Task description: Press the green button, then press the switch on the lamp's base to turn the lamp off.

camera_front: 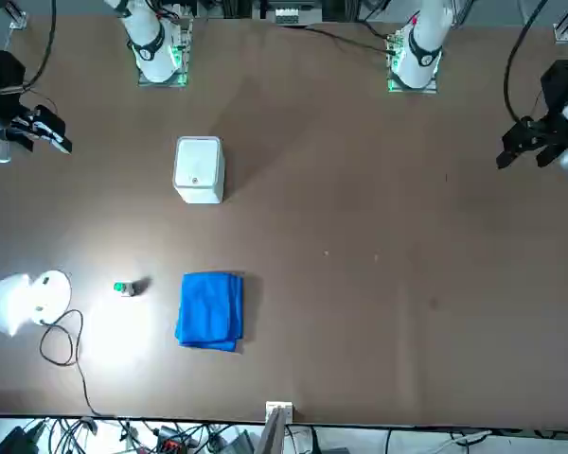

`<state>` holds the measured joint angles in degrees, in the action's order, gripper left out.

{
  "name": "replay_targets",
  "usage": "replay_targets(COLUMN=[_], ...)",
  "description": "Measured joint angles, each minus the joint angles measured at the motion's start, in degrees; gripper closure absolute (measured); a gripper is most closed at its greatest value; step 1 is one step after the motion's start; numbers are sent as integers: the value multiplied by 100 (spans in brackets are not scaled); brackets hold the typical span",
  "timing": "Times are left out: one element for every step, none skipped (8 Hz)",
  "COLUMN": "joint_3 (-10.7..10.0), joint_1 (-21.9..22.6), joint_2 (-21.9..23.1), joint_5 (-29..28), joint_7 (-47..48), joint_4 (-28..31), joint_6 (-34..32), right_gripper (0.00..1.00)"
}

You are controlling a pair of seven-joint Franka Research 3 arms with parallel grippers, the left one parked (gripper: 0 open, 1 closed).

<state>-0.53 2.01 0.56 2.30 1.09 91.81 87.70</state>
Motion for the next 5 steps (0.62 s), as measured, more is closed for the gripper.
replay_targets(joint_3=[0, 0, 0, 0, 0], joint_1=[0, 0, -2, -3, -3], joint_2=[0, 0, 0, 0, -1], joint_5=[0, 0, 0, 0, 0], joint_7=[0, 0, 0, 0, 0], joint_4=[-1, -1, -1, -1, -2], joint_6=[-4, -10, -12, -14, -20], right_gripper=[0, 0, 0, 0, 0])
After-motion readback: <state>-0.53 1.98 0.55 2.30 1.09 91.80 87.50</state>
